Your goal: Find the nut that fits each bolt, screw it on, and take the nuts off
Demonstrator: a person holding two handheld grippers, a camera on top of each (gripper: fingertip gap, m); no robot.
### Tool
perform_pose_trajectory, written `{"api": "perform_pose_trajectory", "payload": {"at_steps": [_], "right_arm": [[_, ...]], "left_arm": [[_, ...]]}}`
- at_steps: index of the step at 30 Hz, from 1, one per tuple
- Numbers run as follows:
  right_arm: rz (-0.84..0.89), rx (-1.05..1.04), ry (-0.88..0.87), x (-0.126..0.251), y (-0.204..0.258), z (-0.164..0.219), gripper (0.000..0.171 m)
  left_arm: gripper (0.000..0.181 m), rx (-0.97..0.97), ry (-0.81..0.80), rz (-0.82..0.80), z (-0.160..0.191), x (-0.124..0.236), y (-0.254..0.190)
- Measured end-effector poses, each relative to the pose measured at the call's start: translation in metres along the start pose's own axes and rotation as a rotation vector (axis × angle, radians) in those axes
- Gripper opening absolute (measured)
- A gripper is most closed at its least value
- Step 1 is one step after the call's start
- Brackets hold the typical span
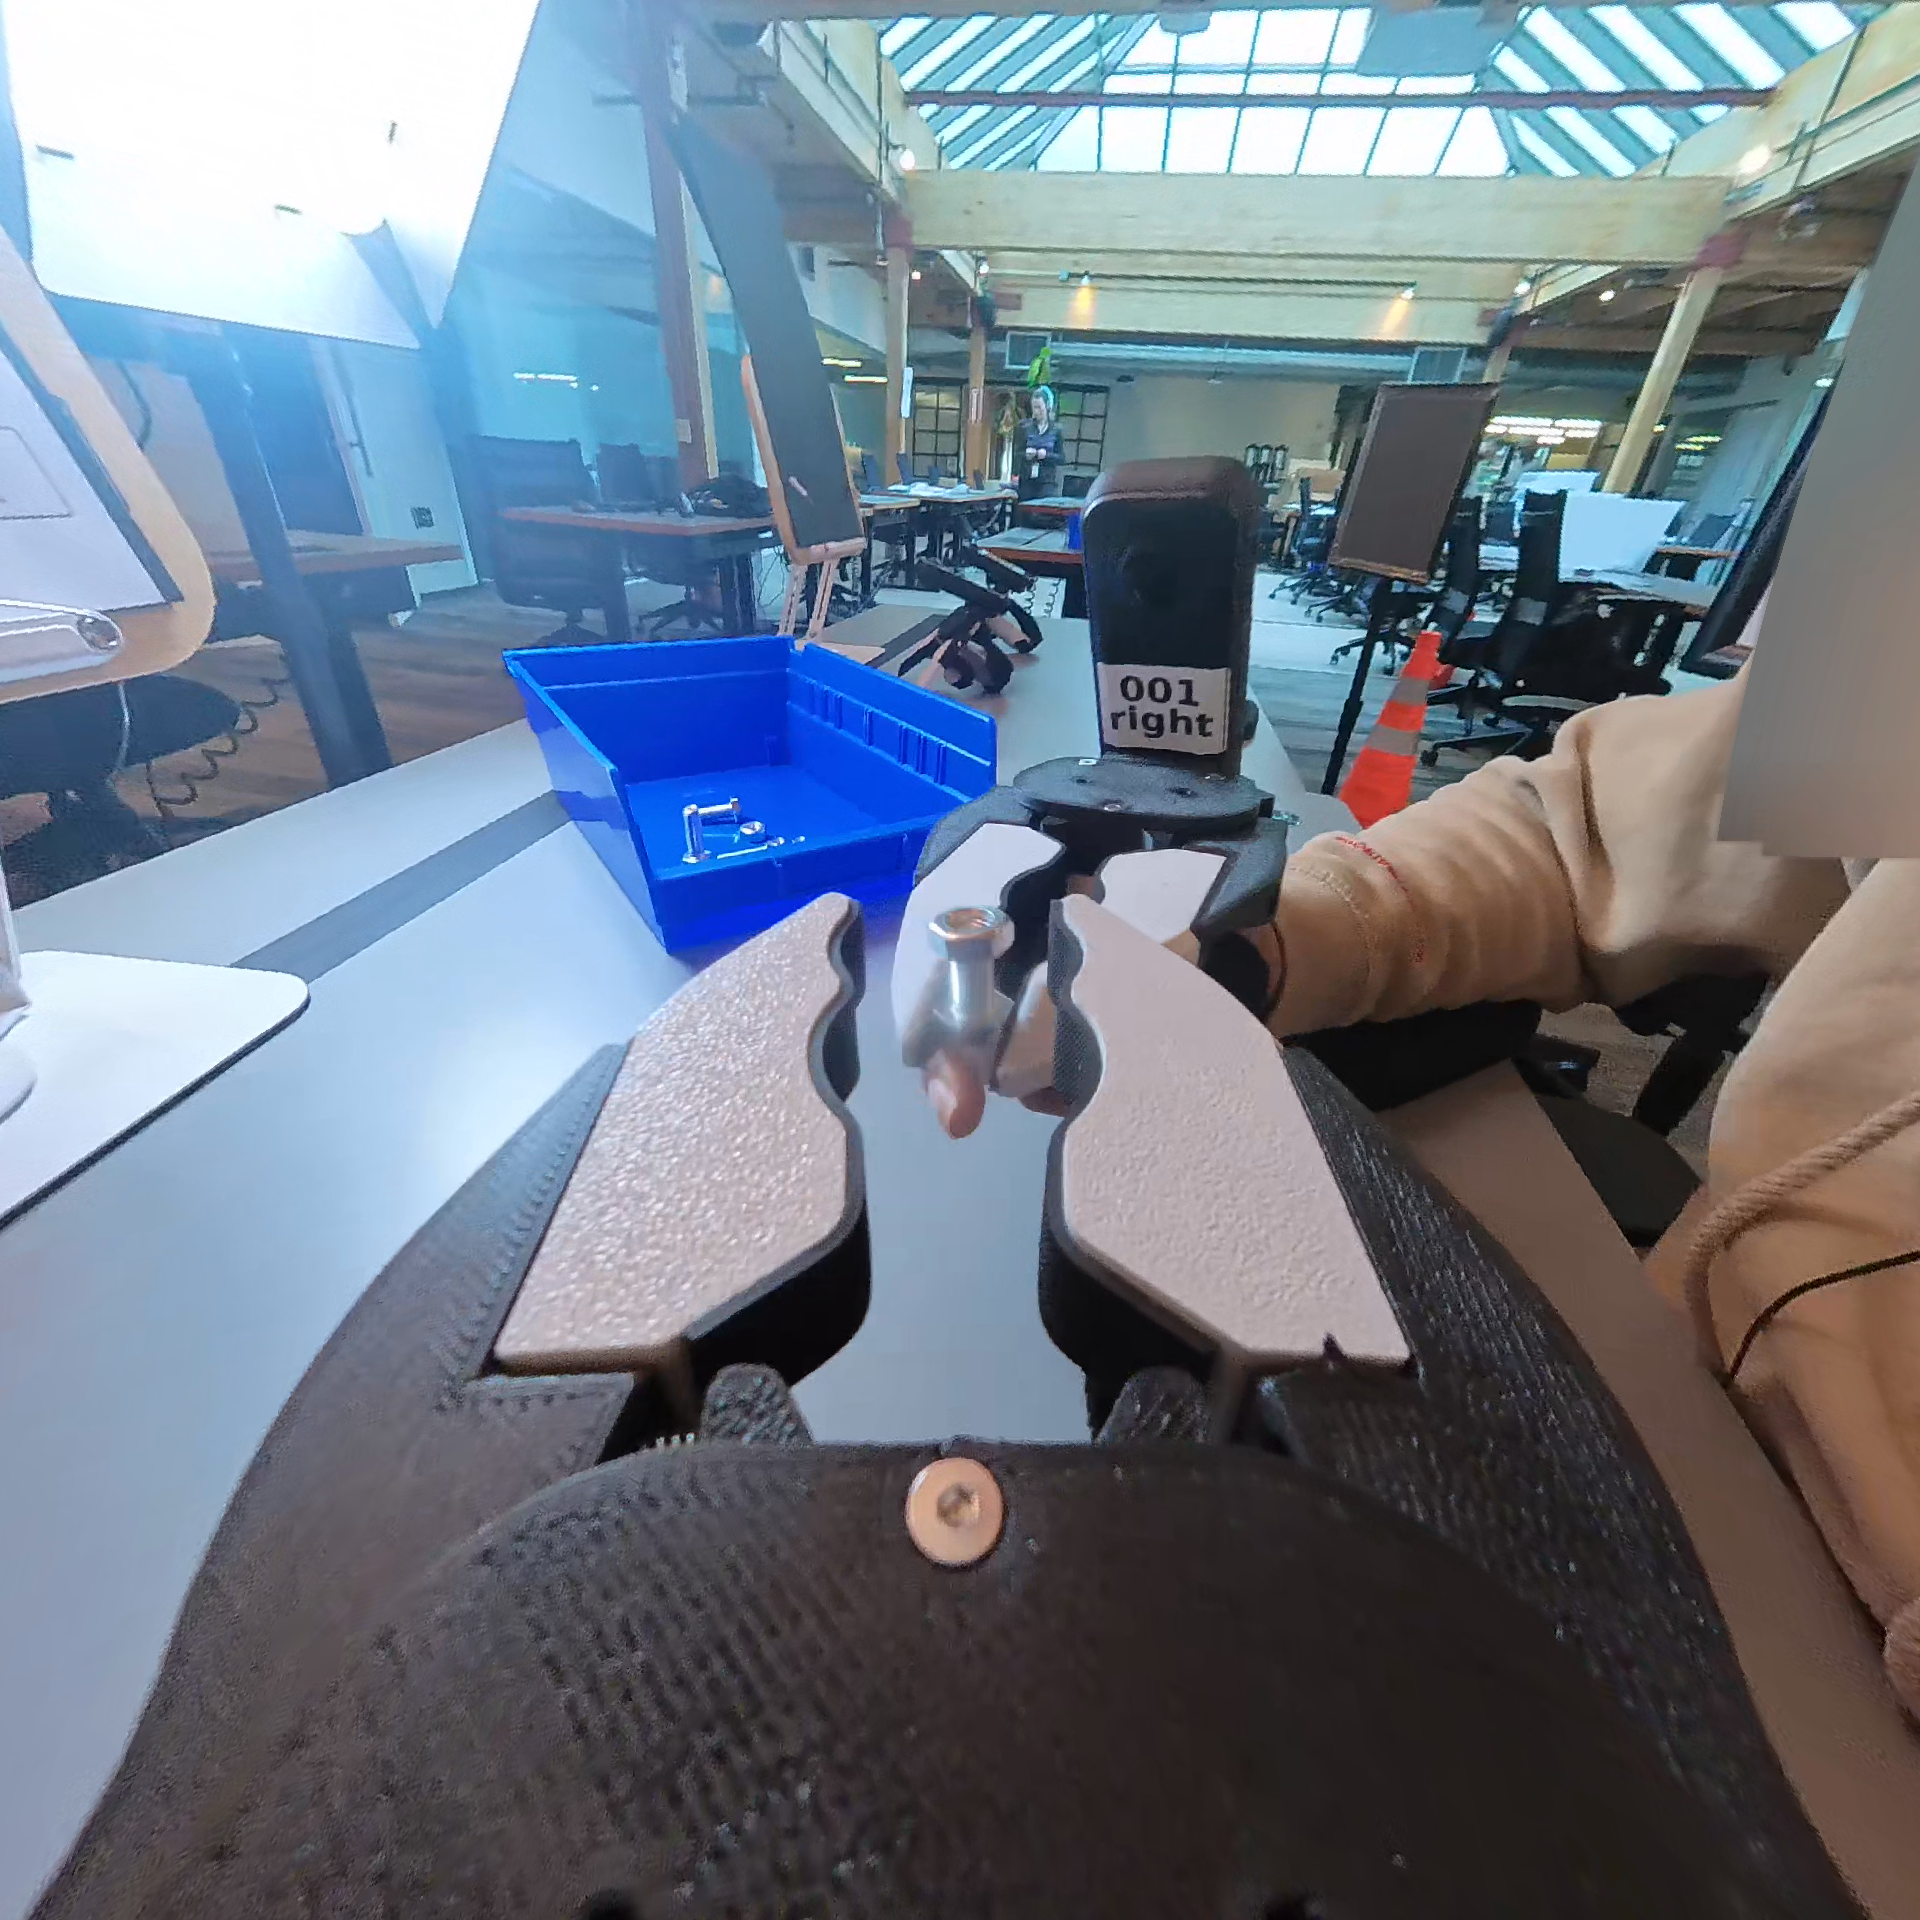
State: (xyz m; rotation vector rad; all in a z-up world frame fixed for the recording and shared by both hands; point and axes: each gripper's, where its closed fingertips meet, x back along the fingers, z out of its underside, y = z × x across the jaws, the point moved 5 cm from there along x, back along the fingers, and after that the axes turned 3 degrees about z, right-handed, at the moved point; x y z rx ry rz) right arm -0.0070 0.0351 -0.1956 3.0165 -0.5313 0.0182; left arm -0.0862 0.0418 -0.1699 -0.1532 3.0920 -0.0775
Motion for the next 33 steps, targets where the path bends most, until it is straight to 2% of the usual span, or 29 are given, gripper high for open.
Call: {"api": "perform_pose_trajectory", "payload": {"at_steps": [3, 4, 5, 8, 14, 17, 18, 21, 27, 33], "right_arm": [[0.009, -0.003, 0.003, 0.001, -0.002, -0.001, 0.014], [0.031, -0.017, -0.005, 0.003, -0.006, -0.001, 0.014], [0.054, -0.035, -0.016, 0.005, -0.012, -0.003, 0.014], [0.078, -0.047, -0.025, 0.01, -0.019, -0.006, 0.014], [0.0, 0.003, 0.03, -0.001, 0.0, 0.002, 0.014], [0.041, -0.02, 0.018, 0.003, -0.008, 0.0, 0.014], [0.066, -0.035, 0.008, 0.005, -0.014, -0.001, 0.014], [0.089, -0.039, 0.002, 0.01, -0.02, -0.004, 0.014], [0.014, 0.002, 0.041, 0.0, -0.002, 0.003, 0.014], [0.007, 0.001, 0.039, 0.001, -0.002, 0.002, 0.014]], "left_arm": [[0.025, -0.002, 0.027, 0.047, 0.001, -0.001, -0.006], [0.018, -0.004, 0.023, 0.051, 0.0, 0.001, -0.005], [0.004, -0.009, 0.014, 0.082, -0.002, 0.004, -0.007], [0.007, -0.016, -0.008, 0.049, -0.006, 0.006, -0.004], [0.03, -0.014, 0.035, 0.015, 0.003, -0.001, -0.002], [0.022, -0.01, 0.046, 0.048, 0.002, 0.0, -0.004], [0.005, -0.003, 0.03, 0.09, -0.001, 0.004, -0.006], [0.009, -0.004, 0.006, 0.061, -0.004, 0.006, -0.003], [0.026, -0.008, 0.042, 0.018, 0.005, -0.001, 0.0], [0.02, 0.001, 0.054, 0.03, 0.007, -0.001, 0.0]]}}
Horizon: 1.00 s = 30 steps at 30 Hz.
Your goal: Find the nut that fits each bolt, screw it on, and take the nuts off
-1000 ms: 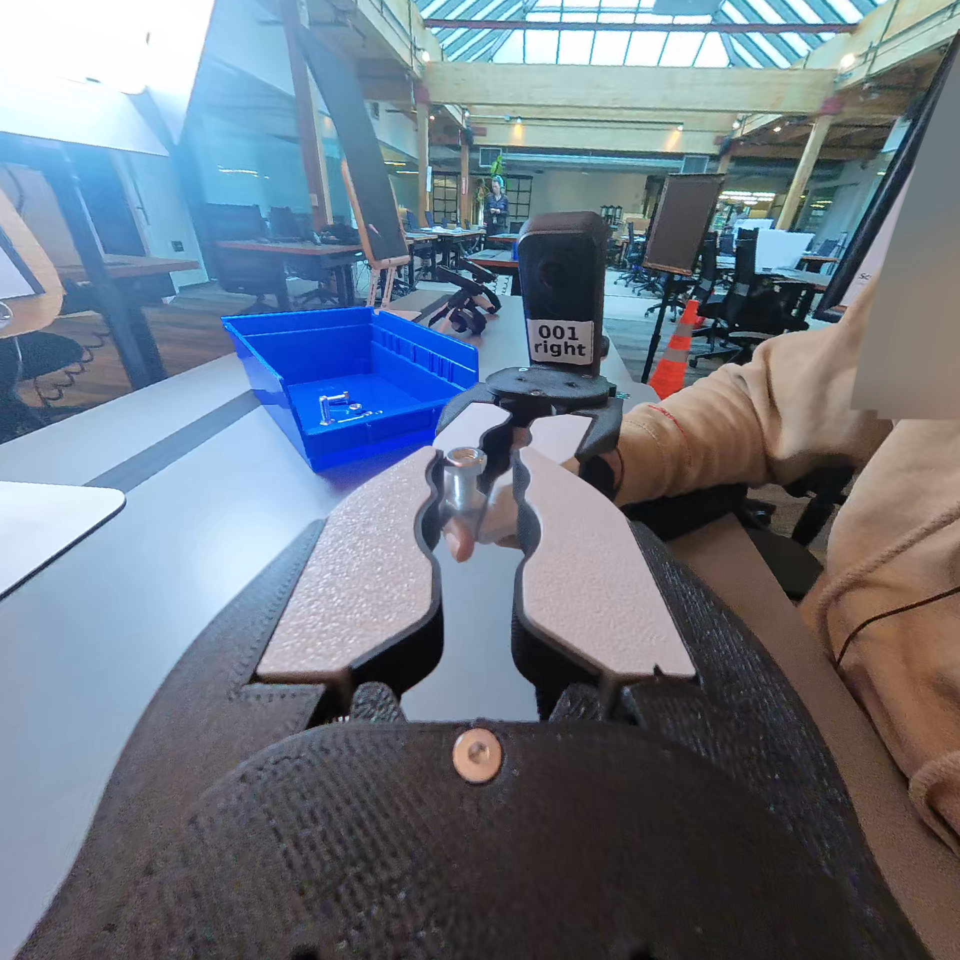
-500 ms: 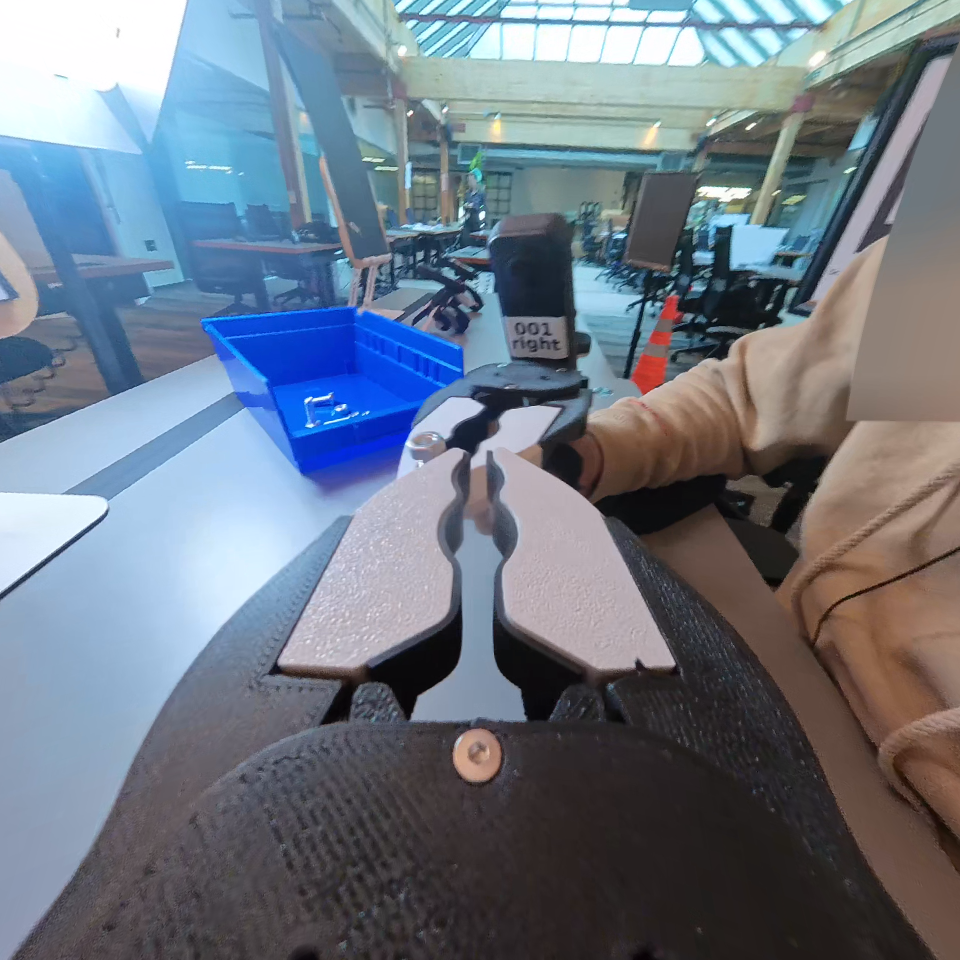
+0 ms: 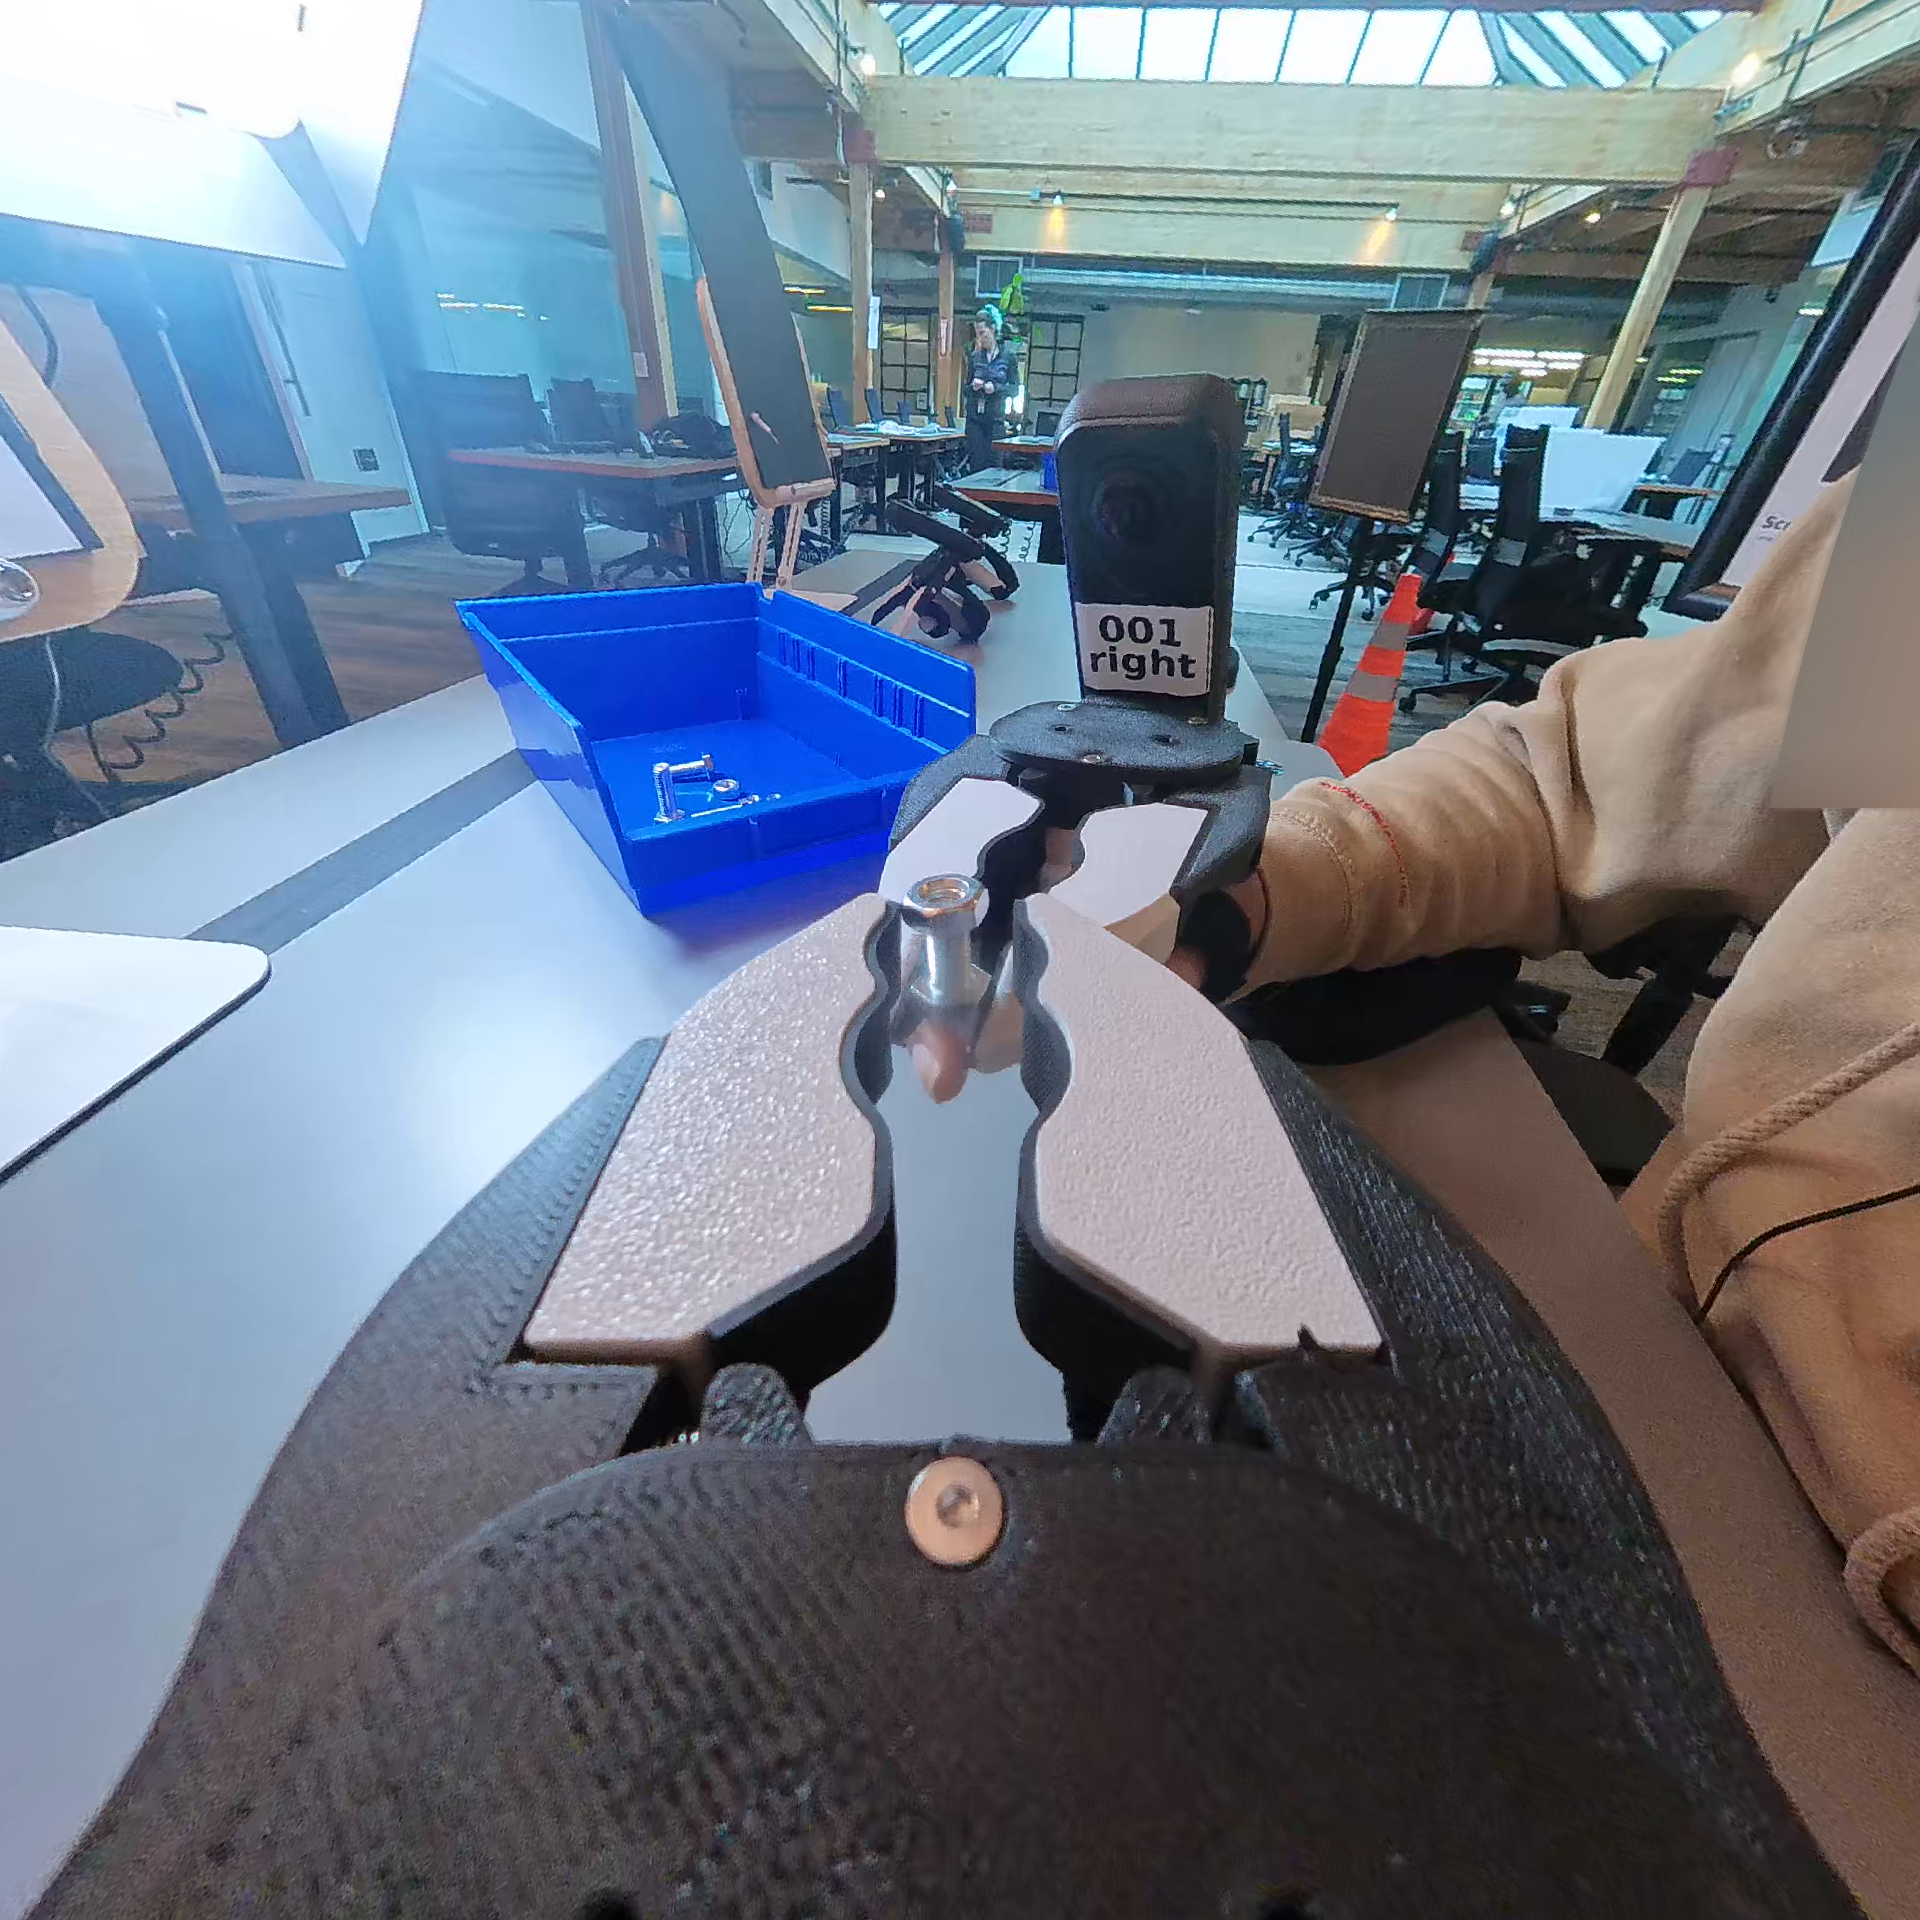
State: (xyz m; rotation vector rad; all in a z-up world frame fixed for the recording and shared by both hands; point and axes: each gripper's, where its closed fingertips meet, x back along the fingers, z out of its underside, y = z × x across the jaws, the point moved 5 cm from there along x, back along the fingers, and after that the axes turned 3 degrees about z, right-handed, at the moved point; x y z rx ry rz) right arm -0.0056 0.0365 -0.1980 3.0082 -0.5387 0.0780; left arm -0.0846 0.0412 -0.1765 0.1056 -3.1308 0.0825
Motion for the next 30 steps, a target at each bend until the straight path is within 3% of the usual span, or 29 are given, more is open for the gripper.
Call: {"api": "perform_pose_trajectory", "payload": {"at_steps": [9, 16, 19, 22, 25, 28, 30], "right_arm": [[0.001, 0.021, 0.022, -0.002, 0.002, 0.003, 0.014], [0.055, -0.027, 0.043, 0.002, -0.014, 0.007, 0.014], [0.123, -0.02, 0.06, 0.011, -0.03, 0.003, 0.014], [0.303, 0.022, 0.142, 0.043, -0.075, -0.017, 0.014], [0.534, 0.019, 0.361, 0.098, -0.139, -0.038, 0.014], [0.805, 0.104, 0.838, 0.171, -0.211, -0.04, 0.014], [0.888, 0.062, 1.142, 0.214, -0.248, -0.031, 0.015]], "left_arm": [[0.014, -0.013, 0.023, -0.012, 0.001, 0.0, 0.0], [0.014, -0.063, -0.087, -0.124, -0.018, 0.016, 0.009], [0.014, -0.039, -0.039, -0.165, -0.008, 0.017, 0.015], [0.014, -0.023, 0.009, -0.192, 0.008, 0.018, 0.015], [0.014, -0.006, 0.061, -0.199, 0.028, 0.02, 0.014], [0.014, 0.007, 0.081, -0.19, 0.035, 0.02, 0.015], [0.014, 0.001, 0.086, -0.188, 0.036, 0.02, 0.016]]}}
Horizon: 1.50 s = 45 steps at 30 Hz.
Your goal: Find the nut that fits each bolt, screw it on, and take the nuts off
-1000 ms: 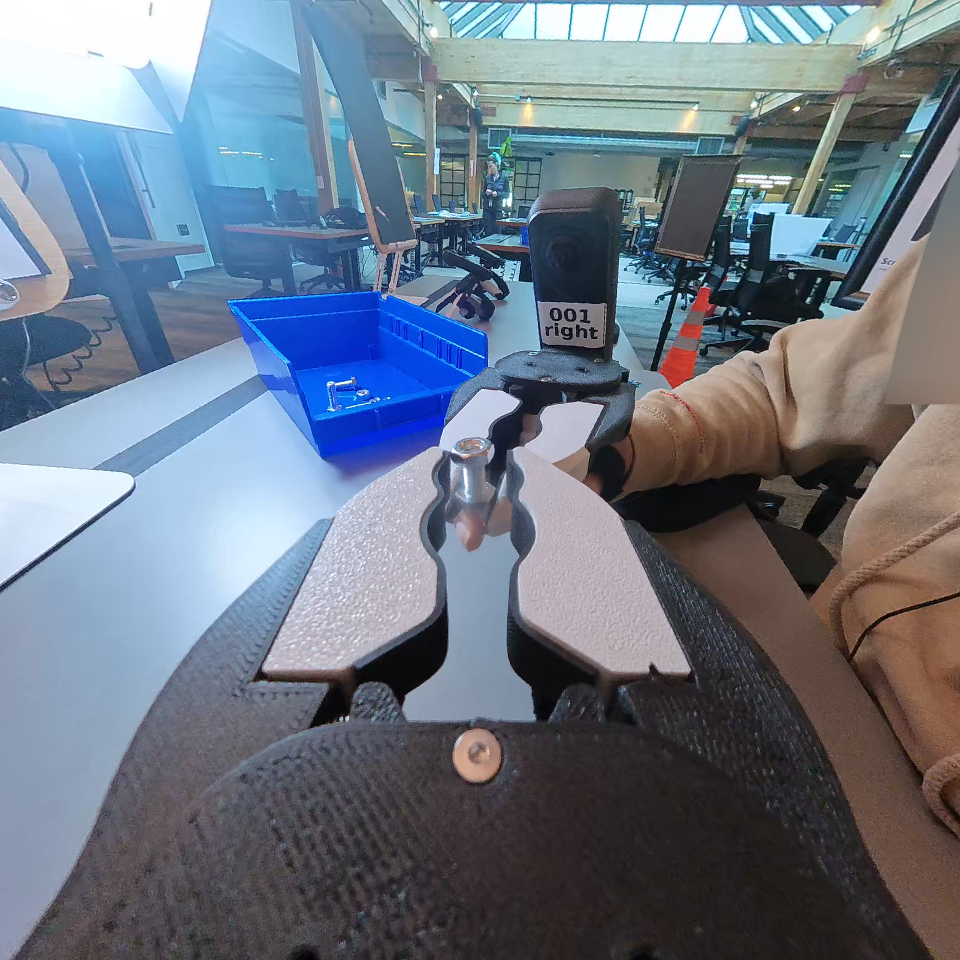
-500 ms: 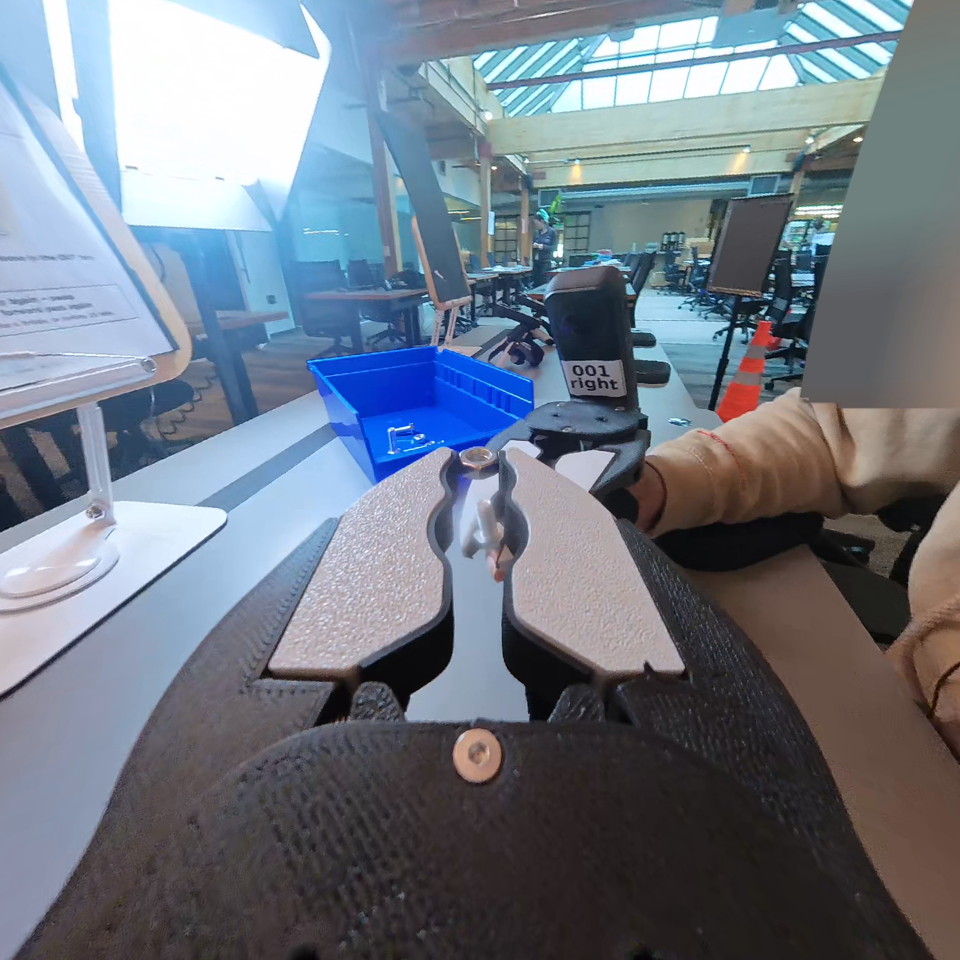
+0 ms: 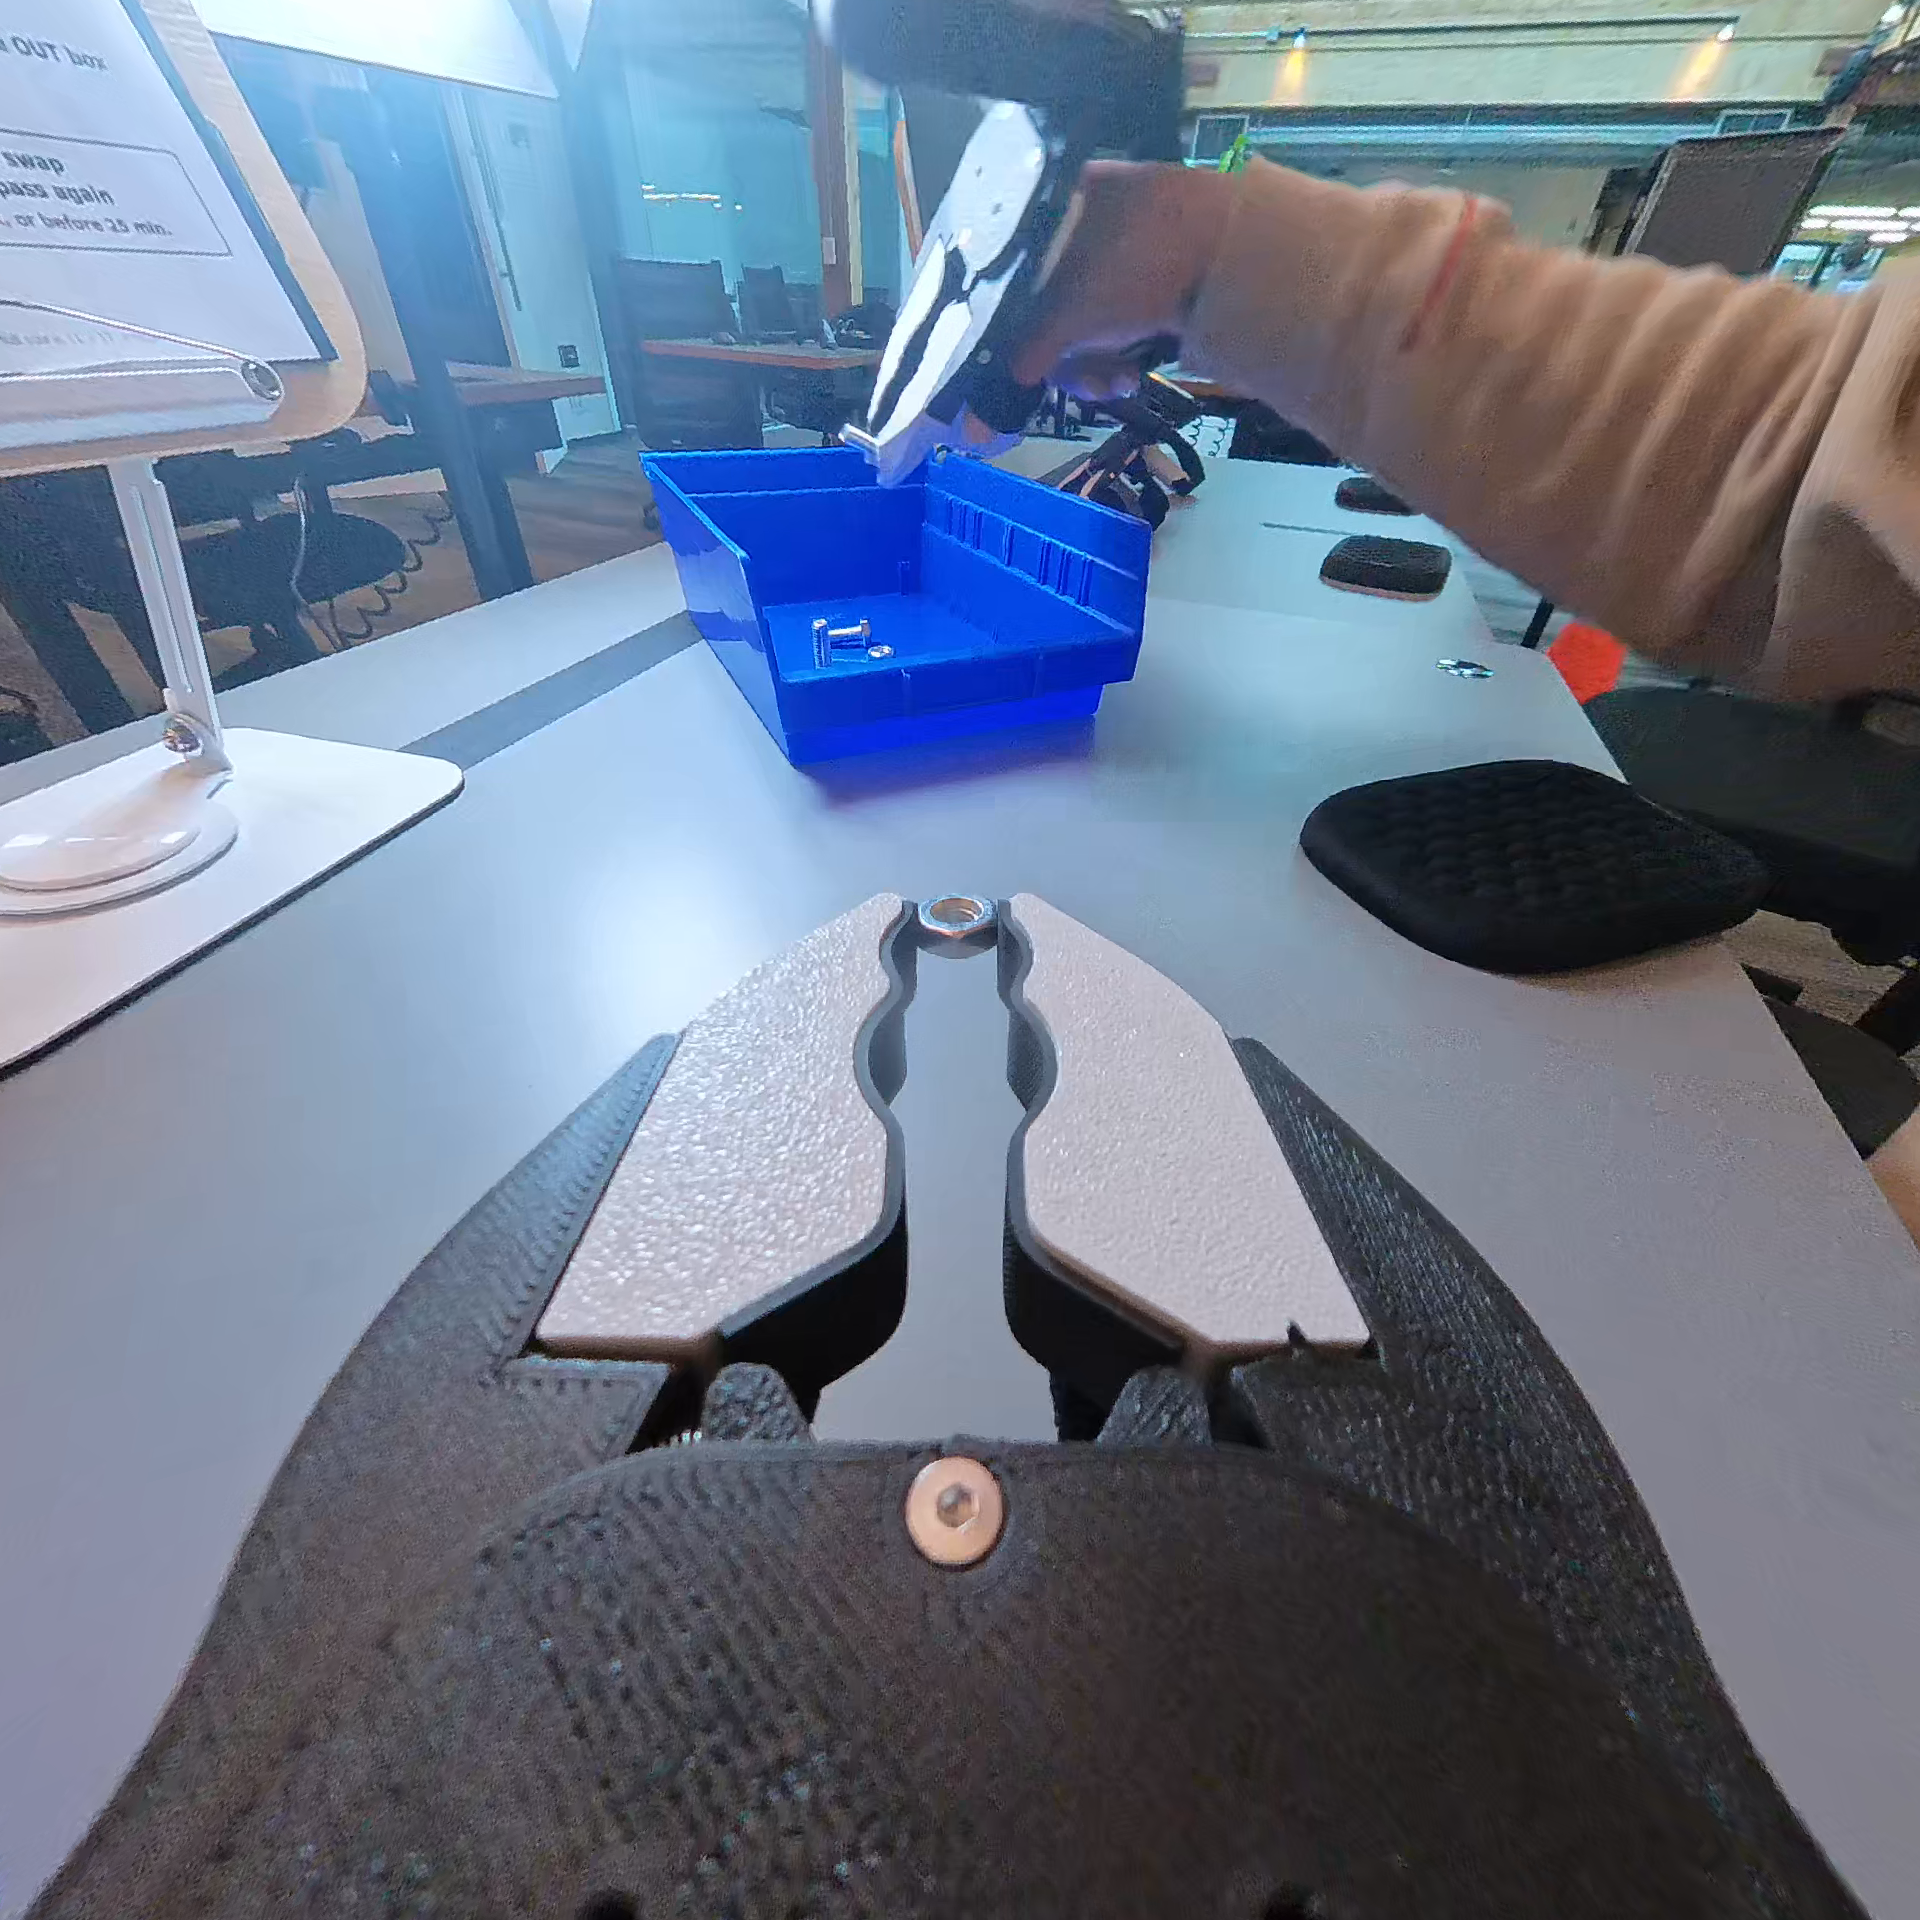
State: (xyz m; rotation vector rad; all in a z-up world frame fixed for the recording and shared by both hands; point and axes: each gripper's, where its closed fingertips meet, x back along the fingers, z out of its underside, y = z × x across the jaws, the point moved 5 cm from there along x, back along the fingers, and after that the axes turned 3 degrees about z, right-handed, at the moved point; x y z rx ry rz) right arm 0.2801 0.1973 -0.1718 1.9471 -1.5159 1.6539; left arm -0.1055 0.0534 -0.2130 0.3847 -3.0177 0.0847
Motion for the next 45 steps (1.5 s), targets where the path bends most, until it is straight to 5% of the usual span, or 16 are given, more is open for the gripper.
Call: {"api": "perform_pose_trajectory", "payload": {"at_steps": [7, 14, 19, 21, 28, 36, 40, 45], "right_arm": [[-0.151, -0.063, 0.543, -0.076, -0.022, 0.043, 0.015], [-0.171, -0.351, 0.669, -0.111, -0.024, 0.05, 0.015], [-0.189, -0.348, 0.669, -0.114, -0.02, 0.052, 0.016], [-0.168, -0.312, 0.654, -0.111, -0.021, 0.05, 0.028], [-0.109, -0.165, 0.183, -0.038, -0.008, -0.015, 0.029], [-0.47, 0.015, -0.534, 0.111, 0.179, -0.072, 0.029], [-0.644, -0.021, -0.652, 0.138, 0.259, -0.061, 0.029], [-0.692, -0.176, -0.679, 0.126, 0.294, -0.056, 0.029]], "left_arm": [[0.014, -0.032, 0.021, 0.002, 0.003, -0.001, -0.004], [0.014, -0.016, 0.029, 0.017, 0.006, -0.003, -0.003], [0.014, -0.013, 0.032, 0.023, 0.007, -0.004, -0.004], [0.014, -0.016, 0.034, 0.023, 0.007, -0.004, -0.004], [0.014, -0.033, 0.038, 0.012, 0.007, -0.004, -0.004], [0.014, -0.15, 0.106, -0.05, 0.009, -0.007, -0.008], [0.014, -0.248, 0.137, -0.078, 0.008, -0.009, -0.016], [0.014, -0.349, 0.162, -0.092, 0.008, -0.011, -0.024]]}}
